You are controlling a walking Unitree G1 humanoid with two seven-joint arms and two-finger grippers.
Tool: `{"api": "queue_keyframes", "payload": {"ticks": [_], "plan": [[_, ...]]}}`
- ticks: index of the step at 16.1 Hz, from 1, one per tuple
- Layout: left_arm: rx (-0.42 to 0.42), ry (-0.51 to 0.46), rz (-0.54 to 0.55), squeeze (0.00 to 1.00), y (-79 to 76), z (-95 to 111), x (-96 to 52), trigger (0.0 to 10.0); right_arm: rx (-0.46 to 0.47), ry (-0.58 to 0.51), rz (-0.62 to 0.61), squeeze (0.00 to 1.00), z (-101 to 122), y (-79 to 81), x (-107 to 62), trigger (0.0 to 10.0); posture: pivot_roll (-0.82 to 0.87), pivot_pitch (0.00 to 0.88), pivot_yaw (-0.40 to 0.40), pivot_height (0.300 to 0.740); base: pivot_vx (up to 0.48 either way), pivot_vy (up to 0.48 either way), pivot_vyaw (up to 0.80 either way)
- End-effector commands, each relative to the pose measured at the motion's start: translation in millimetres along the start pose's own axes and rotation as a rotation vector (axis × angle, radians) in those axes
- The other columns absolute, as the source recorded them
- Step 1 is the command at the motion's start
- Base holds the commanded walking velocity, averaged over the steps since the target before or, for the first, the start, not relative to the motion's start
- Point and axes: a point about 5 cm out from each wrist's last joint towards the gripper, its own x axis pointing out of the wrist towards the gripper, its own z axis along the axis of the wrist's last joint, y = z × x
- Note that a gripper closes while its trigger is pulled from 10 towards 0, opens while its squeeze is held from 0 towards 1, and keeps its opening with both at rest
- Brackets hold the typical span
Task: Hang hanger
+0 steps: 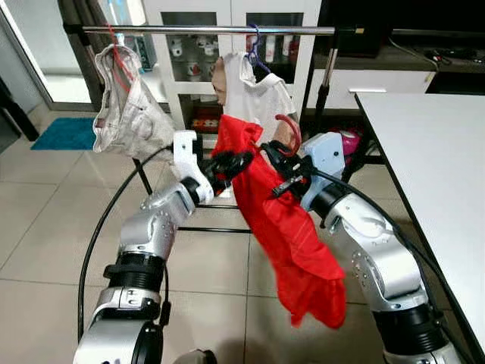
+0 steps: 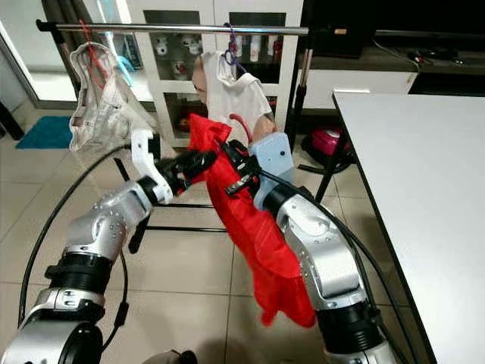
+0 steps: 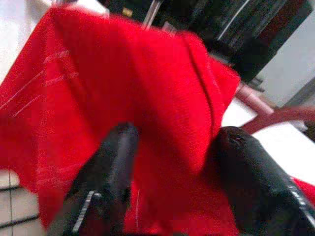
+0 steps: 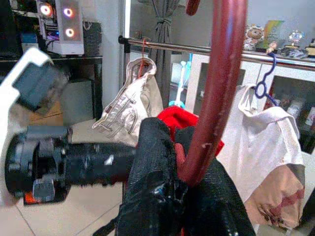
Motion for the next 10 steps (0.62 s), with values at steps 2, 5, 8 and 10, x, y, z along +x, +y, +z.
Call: {"api": "queue_keyframes", "payload": {"ticks": [2,5,8,10], "plan": [[0.050,-0.014,-0.025,0.00,-4.5,5.4,2.1,0.0,-0.012,-0.063,-0.021,0.00,14.2,-4.6,1.2,0.0,-0.16,0.000,0.078,0.740,0.000,0.000,0.00],[0.055,-0.016,-0.041,0.00,-6.9,5.2,2.6,0.0,-0.014,-0.061,-0.014,0.00,14.1,-4.5,1.5,0.0,-0.16,0.000,0.072,0.740,0.000,0.000,0.00],[0.107,-0.008,-0.038,0.00,-6.1,4.5,0.7,0.0,-0.020,-0.043,-0.018,0.00,11.7,-5.7,3.0,0.0,-0.15,0.000,0.064,0.740,0.000,0.000,0.00],[0.186,0.014,-0.062,0.00,-10.5,3.8,0.1,0.0,-0.026,0.003,-0.065,0.00,5.2,-12.5,2.7,0.0,-0.15,0.000,0.060,0.740,0.000,0.000,0.00]]}}
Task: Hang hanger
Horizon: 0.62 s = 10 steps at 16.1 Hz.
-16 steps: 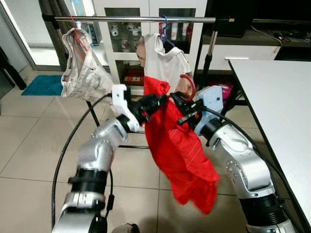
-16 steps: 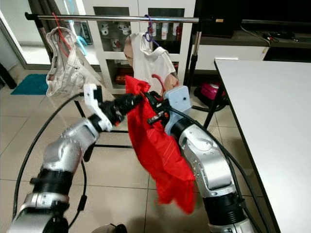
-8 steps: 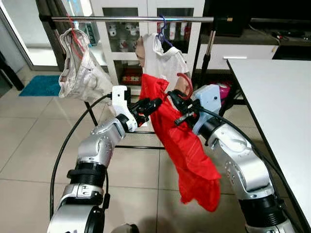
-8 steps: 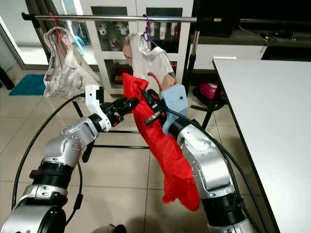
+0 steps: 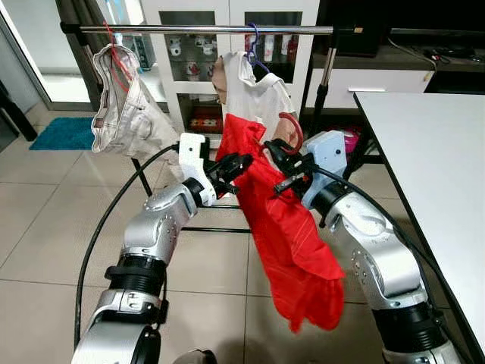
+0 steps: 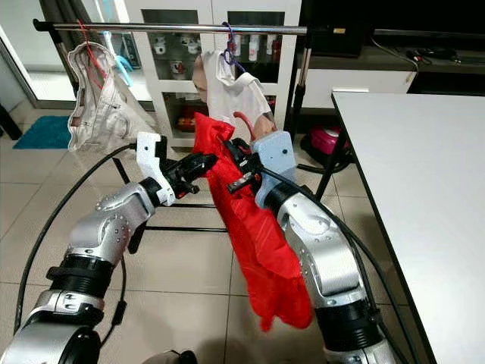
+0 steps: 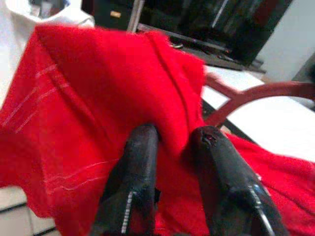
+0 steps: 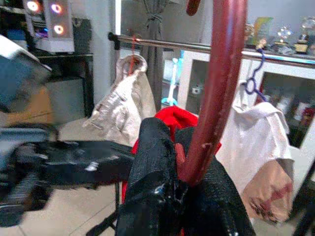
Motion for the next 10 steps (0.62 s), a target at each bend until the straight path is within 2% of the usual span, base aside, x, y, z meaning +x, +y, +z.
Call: {"api": "queue_keyframes", "payload": {"ticks": [1,9,10], "plan": [[0.047,0.025,-0.004,0.00,-1.6,-1,-1.0,0.0,-0.015,-0.001,-0.034,0.00,5,-6.4,2.5,0.0,-0.15,0.000,0.060,0.740,0.000,0.000,0.00],[0.049,0.004,-0.030,0.00,-4.5,2,1.9,0.0,-0.037,0.066,-0.072,0.00,-3,-11.9,0.2,0.0,-0.16,0.000,0.066,0.740,0.000,0.000,0.00],[0.060,0.020,-0.074,0.00,-10.2,3,1.3,0.0,-0.028,0.140,-0.181,0.00,-13,-23.9,-3.8,0.0,-0.16,0.000,0.065,0.740,0.000,0.000,0.00]]}}
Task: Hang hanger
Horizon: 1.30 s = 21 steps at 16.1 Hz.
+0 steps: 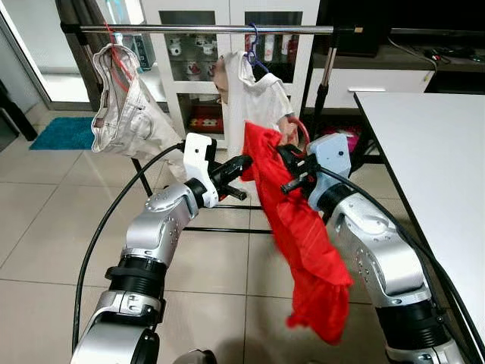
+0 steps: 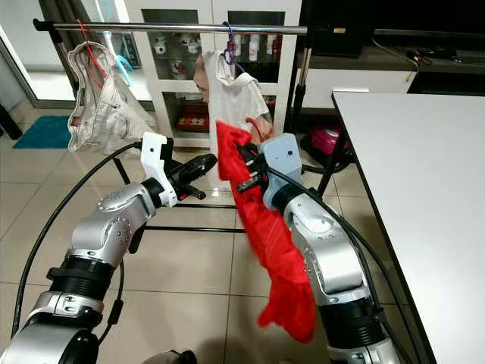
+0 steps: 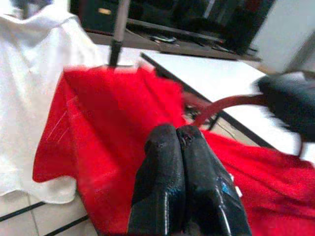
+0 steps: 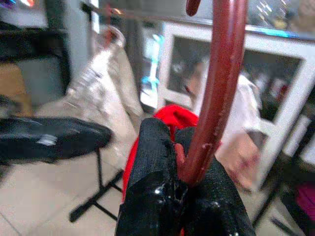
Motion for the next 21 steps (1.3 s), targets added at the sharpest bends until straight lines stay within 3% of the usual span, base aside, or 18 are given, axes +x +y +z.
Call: {"api": "queue_keyframes", "payload": {"ticks": [1,4,8,9,10,11,12,13,14,15,16,17,19,21], "plan": [[0.019,0.013,-0.042,0.00,-6.1,2,-0.5,0.0,0.014,0.043,-0.130,0.00,-4,-18.4,-0.4,0.0,-0.16,0.000,0.063,0.740,0.000,0.000,0.00],[0.007,0.074,-0.073,0.00,-11.8,-7,-3.8,0.0,0.026,0.082,-0.306,0.00,-13,-44.2,-7.5,0.0,-0.15,0.000,0.061,0.740,0.000,0.000,0.00],[-0.002,0.122,-0.115,0.00,-20.4,-13,-4.7,0.0,0.017,0.087,-0.402,0.00,-17,-54.6,-10.7,0.0,-0.15,0.000,0.057,0.740,0.000,0.000,0.00],[0.000,0.124,-0.116,0.00,-20.7,-12,-5.1,0.0,0.031,0.077,-0.399,0.00,-16,-53.8,-9.4,0.0,-0.15,0.000,0.058,0.740,0.000,0.000,0.00],[0.014,0.104,-0.012,0.00,-6.9,-11,-6.2,0.0,0.140,-0.016,-0.272,0.00,-5,-37.3,-1.3,0.0,-0.15,0.000,0.064,0.740,0.000,0.000,0.00],[-0.016,0.104,0.024,0.00,-1.3,-12,-7.7,0.0,0.171,-0.046,-0.232,0.00,0,-31.5,0.3,0.0,-0.15,0.000,0.067,0.740,0.000,0.000,0.00],[-0.060,0.106,0.020,0.00,0.6,-12,-9.4,0.8,0.215,-0.083,-0.194,0.00,6,-25.9,1.5,0.0,-0.15,0.000,0.071,0.740,0.000,0.000,0.00],[-0.080,0.103,0.011,0.00,0.7,-12,-10.1,0.8,0.235,-0.102,-0.174,0.00,9,-23.0,2.0,0.0,-0.15,0.000,0.071,0.740,0.000,0.000,0.00],[-0.127,0.085,-0.007,0.00,1.5,-14,-12.8,4.5,0.254,-0.147,-0.132,0.00,17,-14.4,1.8,0.0,-0.17,0.000,0.081,0.740,0.000,0.000,0.00],[-0.186,0.037,-0.033,0.00,0.5,-13,-13.5,10.0,0.263,-0.182,-0.102,0.00,22,-8.0,1.1,0.0,-0.17,0.000,0.083,0.740,0.000,0.000,0.00],[-0.267,-0.049,-0.093,1.00,-4.4,-8,-12.5,10.0,0.265,-0.209,-0.073,0.00,26,-3.6,0.5,0.0,-0.18,0.000,0.084,0.740,0.000,0.000,0.00],[-0.413,-0.187,-0.180,1.00,-10.6,3,-12.4,10.0,0.234,-0.228,-0.046,0.00,28,-0.4,-1.0,0.0,-0.19,0.000,0.084,0.740,0.000,0.000,0.00],[-0.465,-0.229,-0.204,1.00,-10.4,6,-13.8,10.0,0.199,-0.235,-0.038,0.00,30,0.5,-2.6,0.0,-0.19,0.000,0.081,0.740,0.000,0.000,0.00],[-0.503,-0.242,-0.310,1.00,-13.6,7,-22.3,10.0,0.158,-0.244,-0.024,0.00,33,3.3,-5.5,0.0,-0.19,0.000,0.082,0.740,0.000,0.000,0.00]]}}
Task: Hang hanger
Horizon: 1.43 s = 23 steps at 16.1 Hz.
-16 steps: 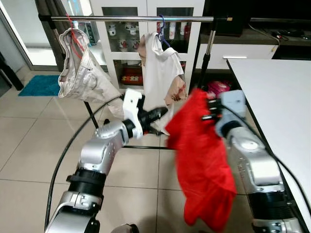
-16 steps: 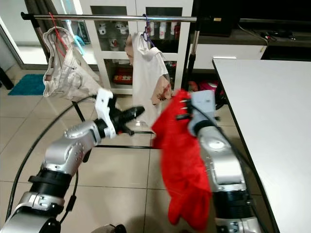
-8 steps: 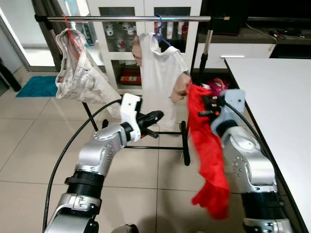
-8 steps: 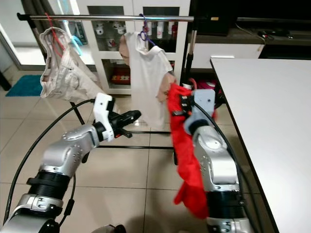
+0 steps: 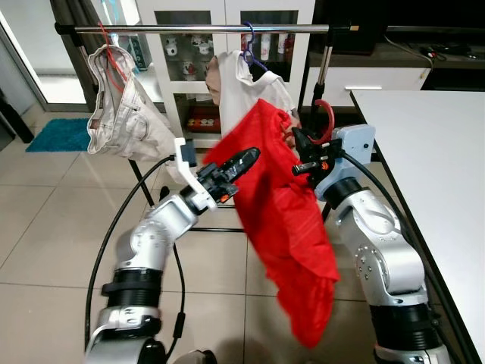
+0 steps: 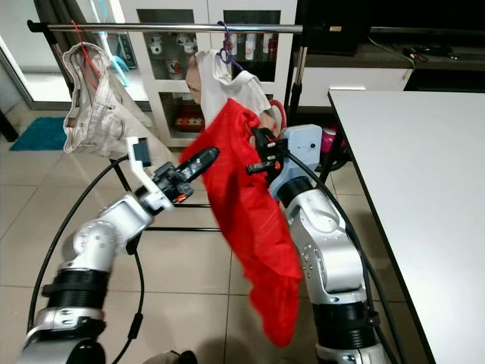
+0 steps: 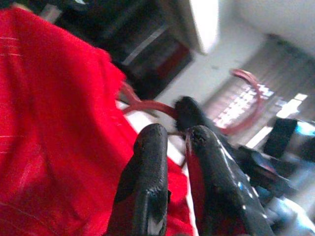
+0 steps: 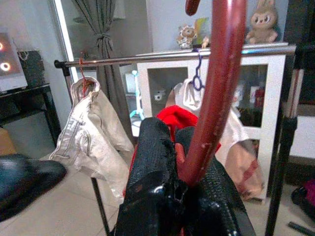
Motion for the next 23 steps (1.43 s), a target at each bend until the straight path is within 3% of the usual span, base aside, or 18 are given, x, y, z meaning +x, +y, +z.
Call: {"api": "queue_keyframes", "payload": {"ticks": [1,3,6,7,8,9,12,15,19,20,21,22,23], "plan": [[0.001,0.004,-0.033,1.00,-3.7,2,-1.9,10.0,-0.022,-0.057,0.030,0.00,12,6.8,0.5,0.0,-0.19,0.000,0.083,0.740,0.000,0.000,0.00],[0.044,0.029,-0.012,1.00,1.4,9,-5.6,10.0,-0.046,-0.083,0.057,0.00,18,11.3,2.1,0.0,-0.19,0.000,0.086,0.740,0.000,0.000,0.00],[0.188,0.106,0.101,1.00,16.9,16,-10.6,10.0,-0.058,-0.089,0.084,0.00,20,16.7,2.2,0.0,-0.19,0.000,0.093,0.740,0.000,0.000,0.00],[0.206,0.131,0.111,0.59,18.7,16,-11.6,10.0,-0.056,-0.087,0.100,0.00,19,19.5,1.3,0.0,-0.19,0.000,0.096,0.740,0.000,0.000,0.00],[0.210,0.139,0.112,0.59,18.9,16,-11.9,10.0,-0.056,-0.087,0.104,0.00,19,20.4,1.0,0.0,-0.19,0.000,0.096,0.740,0.000,0.000,0.00],[0.218,0.147,0.106,0.00,18.8,16,-11.5,10.0,-0.062,-0.089,0.119,0.00,20,23.0,0.9,0.0,-0.19,0.000,0.098,0.740,0.000,0.000,0.00],[0.229,0.118,0.063,0.00,17.9,19,-5.3,10.0,-0.073,-0.103,0.136,0.00,22,25.6,1.7,0.0,-0.18,0.000,0.097,0.740,0.000,0.000,0.00],[0.351,0.048,0.136,0.00,22.3,32,2.3,10.0,-0.084,-0.110,0.152,0.00,24,26.2,2.9,0.0,-0.18,0.000,0.095,0.740,0.000,0.000,0.00],[0.346,0.128,0.079,0.00,21.4,19,12.0,10.0,-0.104,-0.105,0.182,0.00,24,31.1,4.1,0.0,-0.19,0.000,0.082,0.740,0.000,0.000,0.00],[0.342,0.148,0.097,0.00,24.7,17,14.1,9.0,-0.108,-0.103,0.192,0.00,24,33.0,3.8,0.0,-0.19,0.000,0.084,0.740,0.000,0.000,0.00],[0.354,0.167,0.129,0.00,29.4,15,15.9,3.5,-0.117,-0.103,0.201,0.00,24,34.7,3.2,0.0,-0.19,0.000,0.084,0.740,0.000,0.000,0.00],[0.354,0.169,0.137,0.00,31.2,14,17.6,0.0,-0.120,-0.105,0.206,0.00,24,35.6,2.8,0.0,-0.19,0.000,0.083,0.740,0.000,0.000,0.00],[0.351,0.166,0.141,0.00,32.3,14,19.6,0.0,-0.120,-0.108,0.210,0.00,25,36.0,2.7,0.0,-0.20,0.000,0.084,0.740,0.000,0.000,0.00]]}}
